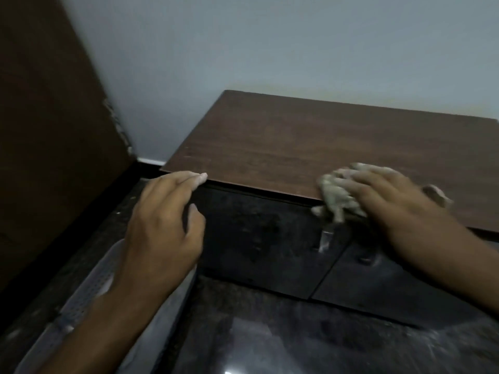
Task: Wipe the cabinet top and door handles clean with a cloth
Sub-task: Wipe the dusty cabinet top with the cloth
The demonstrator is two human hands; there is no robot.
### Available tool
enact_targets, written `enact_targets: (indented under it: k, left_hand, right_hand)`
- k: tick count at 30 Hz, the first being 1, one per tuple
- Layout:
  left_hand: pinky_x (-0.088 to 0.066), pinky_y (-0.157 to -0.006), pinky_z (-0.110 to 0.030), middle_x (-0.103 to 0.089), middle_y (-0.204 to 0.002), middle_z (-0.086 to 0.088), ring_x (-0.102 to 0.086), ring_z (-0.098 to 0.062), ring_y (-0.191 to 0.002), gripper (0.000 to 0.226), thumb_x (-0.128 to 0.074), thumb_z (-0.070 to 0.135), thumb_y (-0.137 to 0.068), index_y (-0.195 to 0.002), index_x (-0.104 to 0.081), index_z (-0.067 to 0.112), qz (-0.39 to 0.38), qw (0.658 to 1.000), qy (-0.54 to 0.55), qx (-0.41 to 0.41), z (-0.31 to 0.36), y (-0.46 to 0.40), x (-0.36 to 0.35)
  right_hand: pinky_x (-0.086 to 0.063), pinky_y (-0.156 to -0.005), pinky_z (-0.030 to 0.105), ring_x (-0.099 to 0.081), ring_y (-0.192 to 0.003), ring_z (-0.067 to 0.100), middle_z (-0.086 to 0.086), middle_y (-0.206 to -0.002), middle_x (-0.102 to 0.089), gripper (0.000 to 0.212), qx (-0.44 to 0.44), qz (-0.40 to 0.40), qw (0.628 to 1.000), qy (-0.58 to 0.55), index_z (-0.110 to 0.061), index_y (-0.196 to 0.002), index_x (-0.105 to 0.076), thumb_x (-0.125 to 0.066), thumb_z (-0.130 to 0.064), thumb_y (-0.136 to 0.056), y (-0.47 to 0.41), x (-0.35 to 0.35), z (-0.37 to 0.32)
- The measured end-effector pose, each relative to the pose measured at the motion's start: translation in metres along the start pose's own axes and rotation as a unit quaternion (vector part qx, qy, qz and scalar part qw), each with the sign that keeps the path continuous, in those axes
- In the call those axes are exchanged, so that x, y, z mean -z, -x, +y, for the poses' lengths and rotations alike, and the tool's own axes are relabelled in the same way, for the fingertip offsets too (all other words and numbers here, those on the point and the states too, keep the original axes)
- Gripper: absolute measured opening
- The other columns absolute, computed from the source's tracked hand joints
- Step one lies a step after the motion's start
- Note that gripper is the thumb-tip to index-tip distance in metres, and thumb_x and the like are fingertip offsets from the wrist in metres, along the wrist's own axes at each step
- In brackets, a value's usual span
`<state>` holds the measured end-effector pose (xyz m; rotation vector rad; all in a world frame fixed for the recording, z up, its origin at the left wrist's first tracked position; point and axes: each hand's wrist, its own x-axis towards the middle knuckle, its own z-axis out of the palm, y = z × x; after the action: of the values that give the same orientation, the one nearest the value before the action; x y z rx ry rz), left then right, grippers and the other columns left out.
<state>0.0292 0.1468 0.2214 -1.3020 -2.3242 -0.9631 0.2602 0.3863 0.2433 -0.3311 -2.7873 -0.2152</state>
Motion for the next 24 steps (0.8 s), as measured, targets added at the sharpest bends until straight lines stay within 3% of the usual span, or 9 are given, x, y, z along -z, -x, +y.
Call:
enact_targets:
  k: [2,5,8,11,14,18,21,24]
  left_hand:
    - [-0.028,-0.107,-0.012,-0.061,-0.125,-0.005,-0.052,-0.02,-0.119,0.05,-0.049,0.005,-0.081,-0.129,-0.062,0.008,0.002,0.999,0.001,0.032,-0.003,0.003,0.004]
    - [-0.03,-0.107,-0.016,-0.06,-0.126,-0.004,-0.051,-0.019,-0.121,0.052,-0.048,0.006,-0.08,-0.13,-0.061,0.008,-0.002,0.999,-0.014,0.038,-0.002,0.008,0.011]
    - [-0.03,-0.105,-0.015,-0.059,-0.126,-0.003,-0.05,-0.016,-0.118,0.052,-0.047,0.007,-0.079,-0.13,-0.06,0.008,0.011,0.998,-0.029,0.056,-0.004,0.008,0.022]
    - [-0.023,-0.101,-0.002,-0.059,-0.124,-0.003,-0.049,-0.014,-0.117,0.051,-0.047,0.007,-0.08,-0.129,-0.06,0.007,0.034,0.995,-0.04,0.086,-0.009,0.009,0.034]
    - [-0.02,-0.102,0.0,-0.06,-0.125,-0.005,-0.049,-0.016,-0.119,0.048,-0.054,-0.002,-0.082,-0.129,-0.06,0.006,0.025,0.994,-0.054,0.097,-0.01,0.013,0.042]
    - [-0.023,-0.103,-0.003,-0.062,-0.123,-0.004,-0.052,-0.018,-0.118,0.047,-0.054,-0.002,-0.082,-0.127,-0.062,0.006,0.011,0.995,-0.061,0.074,-0.005,0.015,0.048]
    - [-0.035,-0.103,-0.016,-0.063,-0.12,-0.003,-0.055,-0.019,-0.115,0.048,-0.049,0.004,-0.08,-0.125,-0.064,0.008,-0.002,0.998,-0.036,0.042,0.007,0.013,0.045]
    - [-0.037,-0.105,-0.019,-0.063,-0.121,-0.003,-0.054,-0.016,-0.117,0.048,-0.051,0.003,-0.079,-0.126,-0.064,0.008,-0.014,1.0,-0.005,0.006,0.023,0.012,0.028]
  right_hand:
    - [-0.044,-0.105,0.055,-0.051,-0.129,0.04,0.015,-0.138,-0.057,0.05,0.046,0.002,0.999,-0.007,-0.007,-0.138,-0.054,-0.037,-0.023,-0.093,-0.054,-0.015,-0.039]
    - [-0.046,-0.101,0.06,-0.054,-0.126,0.042,0.017,-0.136,-0.059,0.053,0.071,-0.025,0.996,-0.043,-0.006,-0.134,-0.057,-0.03,-0.02,-0.091,-0.109,-0.028,-0.085]
    - [-0.041,-0.105,0.059,-0.047,-0.133,0.039,0.015,-0.143,-0.053,0.055,0.094,-0.036,0.994,-0.044,-0.009,-0.138,-0.051,-0.022,-0.022,-0.094,-0.146,-0.034,-0.118]
    - [-0.033,-0.112,0.059,-0.038,-0.14,0.037,0.013,-0.15,-0.044,0.044,0.101,-0.023,0.994,-0.03,-0.012,-0.144,-0.043,-0.03,-0.021,-0.103,-0.178,-0.04,-0.148]
    - [-0.032,-0.113,0.061,-0.035,-0.142,0.037,0.014,-0.149,-0.042,0.042,0.1,-0.031,0.994,-0.008,-0.011,-0.144,-0.039,-0.03,-0.021,-0.105,-0.198,-0.042,-0.172]
    - [-0.039,-0.109,0.058,-0.038,-0.14,0.036,0.015,-0.148,-0.045,0.047,0.138,-0.031,0.989,-0.03,-0.011,-0.145,-0.042,-0.027,-0.022,-0.102,-0.178,-0.04,-0.145]
    - [-0.039,-0.112,0.052,-0.039,-0.142,0.032,0.01,-0.151,-0.046,0.055,0.145,-0.023,0.987,-0.072,-0.013,-0.146,-0.045,-0.02,-0.026,-0.098,-0.129,-0.031,-0.093]
    - [-0.035,-0.117,0.048,-0.032,-0.148,0.023,0.001,-0.158,-0.038,0.05,0.104,-0.028,0.993,-0.054,-0.022,-0.152,-0.036,-0.032,-0.023,-0.102,-0.061,-0.017,-0.031]
